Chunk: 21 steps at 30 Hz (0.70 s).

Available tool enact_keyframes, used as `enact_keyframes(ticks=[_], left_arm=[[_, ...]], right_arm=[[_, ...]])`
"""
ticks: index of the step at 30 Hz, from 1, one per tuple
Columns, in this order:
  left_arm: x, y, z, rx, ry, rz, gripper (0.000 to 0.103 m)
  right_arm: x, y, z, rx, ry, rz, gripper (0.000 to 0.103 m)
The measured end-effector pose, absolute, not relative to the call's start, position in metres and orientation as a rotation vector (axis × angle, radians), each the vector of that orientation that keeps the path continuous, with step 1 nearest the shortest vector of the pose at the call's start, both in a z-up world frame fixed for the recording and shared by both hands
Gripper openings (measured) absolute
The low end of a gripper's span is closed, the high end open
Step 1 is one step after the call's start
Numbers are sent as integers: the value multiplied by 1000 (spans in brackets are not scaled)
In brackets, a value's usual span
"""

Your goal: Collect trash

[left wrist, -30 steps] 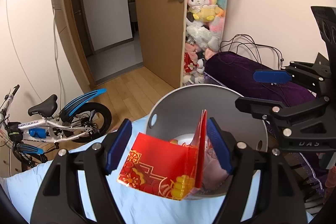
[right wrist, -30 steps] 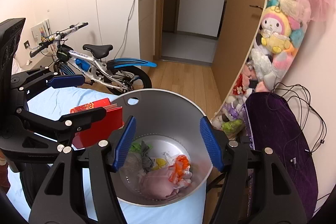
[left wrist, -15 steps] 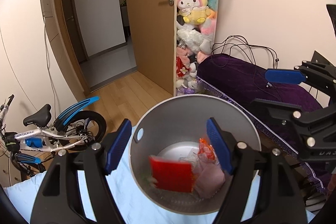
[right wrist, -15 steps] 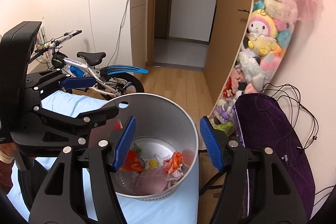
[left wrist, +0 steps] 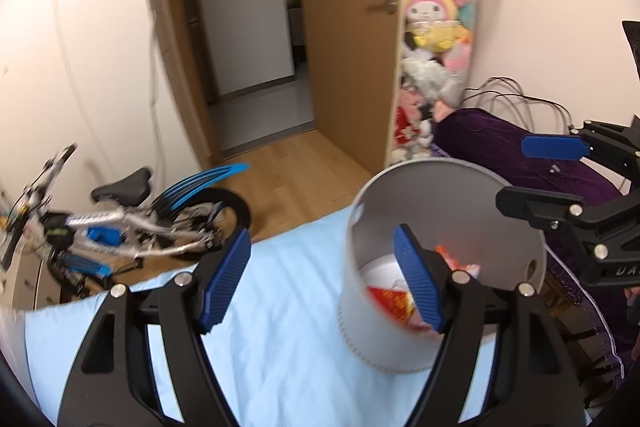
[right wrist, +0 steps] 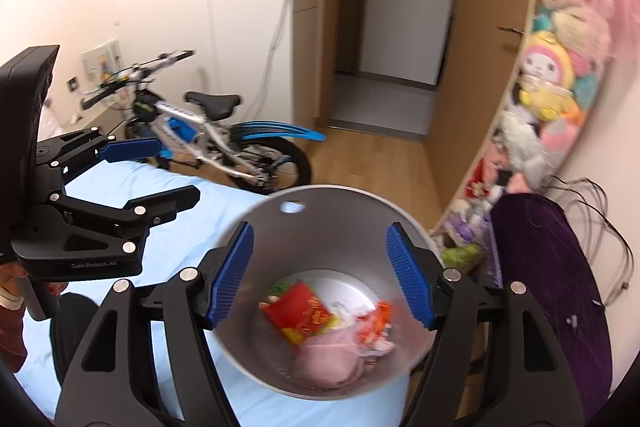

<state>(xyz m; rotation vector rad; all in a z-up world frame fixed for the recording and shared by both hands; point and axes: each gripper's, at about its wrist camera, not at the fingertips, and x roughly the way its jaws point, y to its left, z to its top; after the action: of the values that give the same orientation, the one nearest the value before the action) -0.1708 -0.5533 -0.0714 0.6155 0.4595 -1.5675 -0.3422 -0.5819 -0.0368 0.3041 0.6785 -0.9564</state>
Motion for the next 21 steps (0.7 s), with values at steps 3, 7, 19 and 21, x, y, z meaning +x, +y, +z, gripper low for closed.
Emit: enact_keyframes(ticks=[3, 7, 19, 21], left_arm=[[-149, -532, -72, 599, 470, -1503, 75], [-115, -495, -72, 567, 485, -1397, 78], [-22, -345, -69, 451, 527, -988, 83], [-8, -313, -68, 433, 529, -894, 84]], right_arm=[[-320, -572, -36, 286, 682, -894, 71], [-284, -555, -36, 259, 690, -780, 73], [-141, -464, -52, 165, 723, -333, 82], [-110, -442, -58, 155, 729, -237, 82]])
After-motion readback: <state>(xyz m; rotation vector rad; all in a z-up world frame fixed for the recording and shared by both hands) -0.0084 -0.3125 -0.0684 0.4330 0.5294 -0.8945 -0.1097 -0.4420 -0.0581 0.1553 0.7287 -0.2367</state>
